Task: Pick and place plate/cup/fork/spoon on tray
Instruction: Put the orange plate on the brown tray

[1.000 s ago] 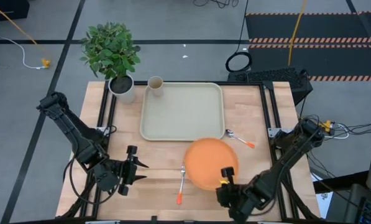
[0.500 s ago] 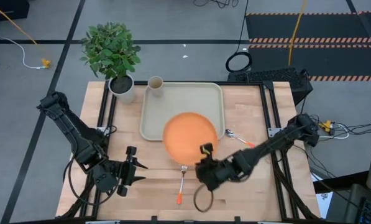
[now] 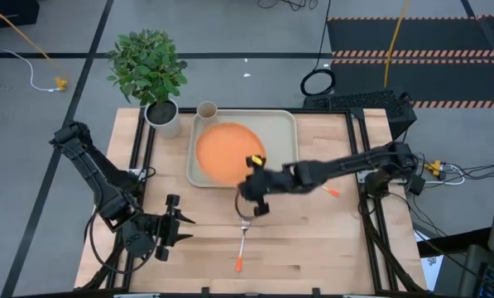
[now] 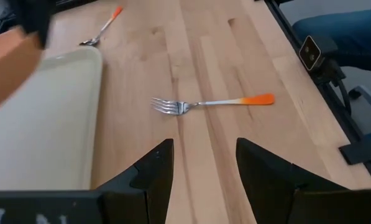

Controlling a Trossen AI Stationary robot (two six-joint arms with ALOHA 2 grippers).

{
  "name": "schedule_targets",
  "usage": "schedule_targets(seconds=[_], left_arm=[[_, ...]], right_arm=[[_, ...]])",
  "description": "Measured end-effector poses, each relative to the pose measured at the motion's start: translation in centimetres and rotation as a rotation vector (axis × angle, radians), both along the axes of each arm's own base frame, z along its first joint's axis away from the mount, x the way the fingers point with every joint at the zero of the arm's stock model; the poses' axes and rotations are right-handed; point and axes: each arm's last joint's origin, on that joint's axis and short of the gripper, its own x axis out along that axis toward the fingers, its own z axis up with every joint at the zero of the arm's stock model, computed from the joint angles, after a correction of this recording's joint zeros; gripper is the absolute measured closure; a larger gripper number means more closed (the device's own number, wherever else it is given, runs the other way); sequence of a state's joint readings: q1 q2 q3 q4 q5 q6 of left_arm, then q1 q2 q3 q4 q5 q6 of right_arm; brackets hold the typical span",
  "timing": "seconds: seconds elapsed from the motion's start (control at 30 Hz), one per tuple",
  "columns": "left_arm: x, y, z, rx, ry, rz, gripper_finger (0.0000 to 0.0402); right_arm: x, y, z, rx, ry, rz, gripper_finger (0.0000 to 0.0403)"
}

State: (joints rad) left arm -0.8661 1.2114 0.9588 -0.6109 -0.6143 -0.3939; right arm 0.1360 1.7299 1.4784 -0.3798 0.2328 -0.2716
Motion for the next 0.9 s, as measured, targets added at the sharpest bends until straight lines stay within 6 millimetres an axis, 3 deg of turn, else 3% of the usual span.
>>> schedule_targets(seconds=[0.17, 0.27, 0.43, 0.63, 0.9], left_arm=[[0.0, 0.0, 0.0, 0.003, -0.004, 0.005, 0.0225], [0.0, 0.0, 0.0, 0.000, -0.010, 0.016, 0.0225], [0.0, 0.0, 0.0, -0.007, -0.009, 0.022, 0.0225], [0.0, 0.0, 0.0, -0.012, -0.009, 0.027, 0.0225], [0.1, 0.1, 0.1, -0.031, -0.024, 0.066, 0.0225]], right_arm=[[1.1, -3.6, -1.5, 0.029, 0.035, -0.056, 0.0403], [1.8, -5.0, -3.4, 0.033, 0.083, -0.100, 0.0403], [3.0, -5.5, -6.7, 0.023, 0.169, -0.105, 0.0403], [3.6, -6.3, -9.4, 0.005, 0.237, -0.105, 0.0403], [3.9, -7.6, -10.1, 0.005, 0.240, -0.133, 0.0403]])
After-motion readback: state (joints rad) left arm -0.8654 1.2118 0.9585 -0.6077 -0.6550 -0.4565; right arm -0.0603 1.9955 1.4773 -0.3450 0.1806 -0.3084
